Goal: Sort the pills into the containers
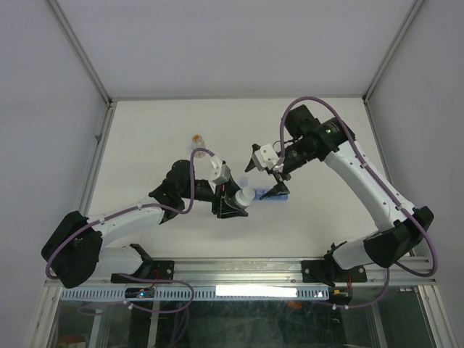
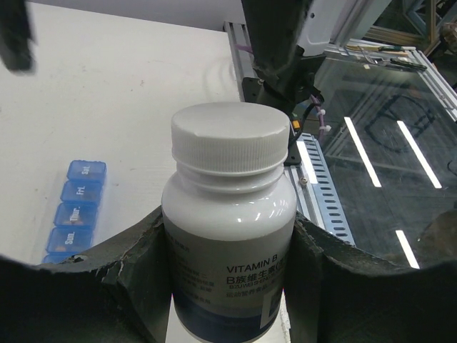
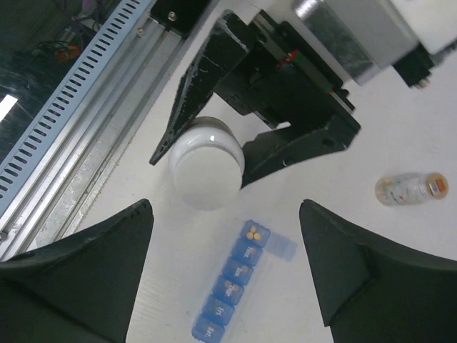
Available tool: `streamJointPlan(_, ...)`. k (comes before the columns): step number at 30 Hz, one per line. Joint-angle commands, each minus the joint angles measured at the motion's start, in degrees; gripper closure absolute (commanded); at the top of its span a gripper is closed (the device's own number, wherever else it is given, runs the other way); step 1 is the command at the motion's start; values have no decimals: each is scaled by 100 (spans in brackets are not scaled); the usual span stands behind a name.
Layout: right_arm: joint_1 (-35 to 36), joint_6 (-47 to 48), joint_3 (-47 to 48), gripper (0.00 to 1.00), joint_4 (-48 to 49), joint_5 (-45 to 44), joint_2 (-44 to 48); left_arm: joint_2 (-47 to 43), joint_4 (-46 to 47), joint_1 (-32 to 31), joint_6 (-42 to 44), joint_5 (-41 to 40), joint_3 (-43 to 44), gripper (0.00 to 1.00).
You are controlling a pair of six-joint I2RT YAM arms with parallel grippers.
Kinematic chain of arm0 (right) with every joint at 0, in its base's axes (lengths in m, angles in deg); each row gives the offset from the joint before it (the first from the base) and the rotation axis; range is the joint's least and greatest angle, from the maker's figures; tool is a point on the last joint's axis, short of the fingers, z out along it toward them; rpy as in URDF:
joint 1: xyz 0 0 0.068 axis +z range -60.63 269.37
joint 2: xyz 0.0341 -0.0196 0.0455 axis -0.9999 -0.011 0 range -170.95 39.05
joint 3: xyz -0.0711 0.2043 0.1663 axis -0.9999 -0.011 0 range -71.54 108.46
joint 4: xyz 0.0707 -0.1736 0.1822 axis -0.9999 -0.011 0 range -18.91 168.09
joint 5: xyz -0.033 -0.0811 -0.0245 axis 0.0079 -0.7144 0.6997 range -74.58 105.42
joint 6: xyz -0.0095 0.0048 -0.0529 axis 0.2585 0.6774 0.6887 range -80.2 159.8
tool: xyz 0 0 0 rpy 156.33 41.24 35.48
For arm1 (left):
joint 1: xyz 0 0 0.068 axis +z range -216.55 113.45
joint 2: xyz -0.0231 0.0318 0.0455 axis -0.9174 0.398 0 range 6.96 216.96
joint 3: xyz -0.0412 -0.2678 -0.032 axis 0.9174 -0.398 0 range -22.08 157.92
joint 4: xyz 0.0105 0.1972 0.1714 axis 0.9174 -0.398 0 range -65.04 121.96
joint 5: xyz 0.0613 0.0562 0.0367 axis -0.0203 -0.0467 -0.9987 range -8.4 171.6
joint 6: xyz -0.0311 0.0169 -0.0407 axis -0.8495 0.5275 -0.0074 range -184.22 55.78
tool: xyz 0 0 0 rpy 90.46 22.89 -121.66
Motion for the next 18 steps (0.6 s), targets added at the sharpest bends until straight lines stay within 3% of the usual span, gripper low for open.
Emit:
streamJointPlan(1, 369, 48, -163, 17, 196, 185, 120, 46, 126, 10, 33, 319, 284, 100)
streamJointPlan(9, 634, -243, -443, 32, 468, -122, 283, 181, 201, 7, 15, 371, 332, 100)
streamJointPlan(18, 705, -416, -482, 41, 604, -240, 261, 152, 223, 10, -26, 394, 310, 100)
